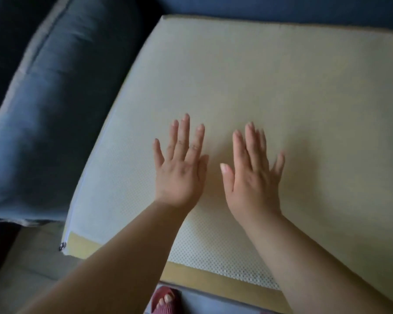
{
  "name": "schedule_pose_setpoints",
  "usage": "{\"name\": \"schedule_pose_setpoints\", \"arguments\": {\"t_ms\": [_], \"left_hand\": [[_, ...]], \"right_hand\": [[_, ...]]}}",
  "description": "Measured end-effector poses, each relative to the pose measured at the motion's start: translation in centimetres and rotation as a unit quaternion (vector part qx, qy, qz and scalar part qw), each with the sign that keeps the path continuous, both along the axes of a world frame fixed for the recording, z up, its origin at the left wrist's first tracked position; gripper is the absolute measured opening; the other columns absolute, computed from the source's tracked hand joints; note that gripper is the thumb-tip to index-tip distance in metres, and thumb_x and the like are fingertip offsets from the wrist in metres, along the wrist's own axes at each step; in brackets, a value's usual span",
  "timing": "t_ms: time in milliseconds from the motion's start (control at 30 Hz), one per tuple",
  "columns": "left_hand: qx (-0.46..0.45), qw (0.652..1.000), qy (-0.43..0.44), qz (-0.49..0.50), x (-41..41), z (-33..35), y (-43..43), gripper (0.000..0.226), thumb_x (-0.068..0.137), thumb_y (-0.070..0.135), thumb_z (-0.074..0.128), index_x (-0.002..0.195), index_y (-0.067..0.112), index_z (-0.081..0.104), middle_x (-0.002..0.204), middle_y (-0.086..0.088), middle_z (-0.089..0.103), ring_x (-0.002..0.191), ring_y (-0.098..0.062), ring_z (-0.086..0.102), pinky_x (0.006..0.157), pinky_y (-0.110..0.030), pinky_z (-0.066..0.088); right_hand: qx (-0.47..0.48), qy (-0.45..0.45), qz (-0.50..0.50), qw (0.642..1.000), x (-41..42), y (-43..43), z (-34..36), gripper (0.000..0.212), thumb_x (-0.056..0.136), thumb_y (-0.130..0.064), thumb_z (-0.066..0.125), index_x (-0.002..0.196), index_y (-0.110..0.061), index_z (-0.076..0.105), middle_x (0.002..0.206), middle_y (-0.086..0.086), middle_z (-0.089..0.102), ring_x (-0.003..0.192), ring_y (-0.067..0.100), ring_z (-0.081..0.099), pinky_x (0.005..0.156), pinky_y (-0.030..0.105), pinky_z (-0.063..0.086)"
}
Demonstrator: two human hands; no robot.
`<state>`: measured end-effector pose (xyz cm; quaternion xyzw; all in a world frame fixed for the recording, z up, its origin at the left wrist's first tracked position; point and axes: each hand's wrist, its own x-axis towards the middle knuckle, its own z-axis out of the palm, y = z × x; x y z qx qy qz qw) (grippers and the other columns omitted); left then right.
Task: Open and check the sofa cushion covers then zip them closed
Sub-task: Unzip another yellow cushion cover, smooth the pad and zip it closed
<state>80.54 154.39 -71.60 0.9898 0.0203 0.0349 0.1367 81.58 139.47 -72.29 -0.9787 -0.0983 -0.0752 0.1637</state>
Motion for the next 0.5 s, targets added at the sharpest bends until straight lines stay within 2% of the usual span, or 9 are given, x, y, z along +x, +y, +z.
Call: {"name": "schedule_pose_setpoints", "arguments": {"t_ms": [67,133,167,233,300,333,400,500], "left_hand": [[0.032,0.996,0.078,0.017,-0.8,-0.7,2.8,0.055,0.102,0.042,0.019,0.152,0.033,-0.001,0.156,0.010,-0.022,0.143,-0.009,-0.024,0.116,-0.044,-0.015],[0.013,0.987,0.162,-0.004,-1.1,-1.4,5.0,0.054,0.102,0.044,0.020,0.151,0.037,-0.001,0.159,0.013,-0.016,0.140,-0.003,-0.025,0.117,-0.041,-0.013],[-0.007,0.987,0.162,-0.011,-1.2,-1.4,5.9,0.053,0.103,0.041,0.022,0.152,0.036,0.003,0.160,0.013,-0.011,0.139,-0.001,-0.022,0.118,-0.041,-0.011],[-0.035,0.997,0.075,0.008,-1.1,-0.6,7.6,0.053,0.101,0.036,0.023,0.153,0.030,0.013,0.160,0.008,-0.003,0.142,-0.004,-0.013,0.118,-0.044,-0.006],[-0.027,0.998,-0.037,0.054,-1.4,0.2,9.7,0.055,0.099,0.034,0.027,0.152,0.025,0.020,0.159,0.004,-0.002,0.147,-0.015,-0.004,0.115,-0.050,-0.004],[-0.018,0.995,-0.062,0.075,-2.2,0.0,11.1,0.055,0.099,0.033,0.029,0.152,0.024,0.021,0.158,0.004,-0.003,0.148,-0.018,-0.003,0.114,-0.052,-0.005],[-0.009,0.993,-0.030,0.110,-4.3,-1.5,13.7,0.057,0.098,0.037,0.027,0.153,0.025,0.017,0.158,0.004,-0.006,0.147,-0.014,-0.009,0.115,-0.053,-0.004],[-0.012,0.990,0.090,0.106,-6.5,-3.9,15.7,0.061,0.094,0.050,0.012,0.152,0.030,0.006,0.159,0.011,-0.006,0.143,-0.004,-0.014,0.118,-0.048,0.005]], "right_hand": [[-0.002,0.011,0.048,0.999,-0.4,3.1,-0.4,0.062,0.095,-0.040,0.035,0.151,-0.013,0.032,0.161,0.008,0.021,0.148,0.025,0.021,0.112,0.061,0.015],[-0.045,0.054,0.091,0.993,-1.3,5.7,-2.4,0.059,0.094,-0.038,0.041,0.147,-0.012,0.041,0.158,0.007,0.032,0.144,0.025,0.031,0.108,0.066,0.026],[-0.062,0.067,0.089,0.992,-1.5,6.4,-3.2,0.057,0.094,-0.035,0.048,0.145,-0.012,0.044,0.157,0.007,0.034,0.144,0.026,0.032,0.106,0.067,0.029],[-0.056,0.057,0.055,0.995,-1.4,7.8,-3.3,0.058,0.092,-0.029,0.053,0.146,-0.012,0.041,0.158,0.007,0.029,0.145,0.025,0.028,0.107,0.068,0.025],[-0.020,0.009,0.050,0.999,-1.5,9.7,-1.1,0.059,0.094,-0.034,0.041,0.149,-0.014,0.034,0.161,0.008,0.023,0.147,0.026,0.023,0.108,0.066,0.019],[-0.005,-0.005,0.065,0.998,-1.9,11.0,-0.4,0.060,0.095,-0.037,0.037,0.151,-0.015,0.032,0.162,0.008,0.020,0.148,0.026,0.021,0.110,0.064,0.016],[-0.010,0.008,0.109,0.994,-3.2,13.8,-0.7,0.062,0.096,-0.041,0.035,0.152,-0.016,0.031,0.162,0.006,0.020,0.149,0.025,0.019,0.113,0.062,0.012],[-0.094,0.048,0.131,0.986,-5.1,16.2,-4.1,0.062,0.093,-0.044,0.037,0.147,-0.016,0.043,0.158,0.005,0.032,0.145,0.026,0.030,0.111,0.063,0.023]]}}
